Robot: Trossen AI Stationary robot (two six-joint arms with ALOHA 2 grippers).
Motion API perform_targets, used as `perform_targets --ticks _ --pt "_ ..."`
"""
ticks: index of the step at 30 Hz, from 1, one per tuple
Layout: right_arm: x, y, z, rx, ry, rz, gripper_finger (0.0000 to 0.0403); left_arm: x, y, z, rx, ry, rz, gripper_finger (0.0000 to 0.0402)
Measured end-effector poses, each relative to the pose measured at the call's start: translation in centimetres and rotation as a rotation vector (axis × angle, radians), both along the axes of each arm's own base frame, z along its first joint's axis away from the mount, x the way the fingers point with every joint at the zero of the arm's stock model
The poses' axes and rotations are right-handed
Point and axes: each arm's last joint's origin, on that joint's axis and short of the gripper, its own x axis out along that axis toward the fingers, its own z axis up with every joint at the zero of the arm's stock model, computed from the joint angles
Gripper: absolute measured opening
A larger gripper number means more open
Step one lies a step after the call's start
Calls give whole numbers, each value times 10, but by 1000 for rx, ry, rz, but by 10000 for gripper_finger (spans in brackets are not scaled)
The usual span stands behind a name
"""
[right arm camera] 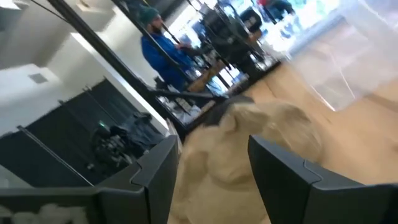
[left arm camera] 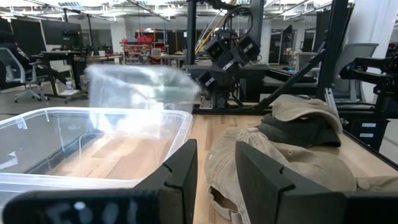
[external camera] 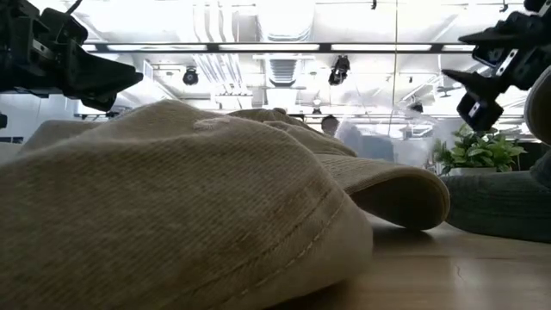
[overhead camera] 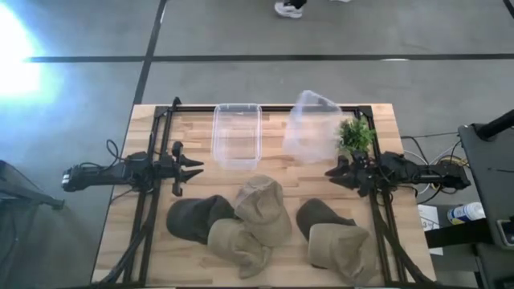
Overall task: Pick & Place hat
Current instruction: Put the right black cap into the right transparent bin
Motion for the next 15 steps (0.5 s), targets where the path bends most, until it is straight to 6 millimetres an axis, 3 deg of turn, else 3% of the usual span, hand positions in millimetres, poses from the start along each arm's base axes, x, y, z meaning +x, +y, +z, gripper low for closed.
perform_targets --ticks 10,15 --pt "0 0 3 103 -15 6 192 0 0 0 0 1 -1 103" --pt "-1 -4 9 169 -78 -114 192 0 0 0 0 1 -1 103"
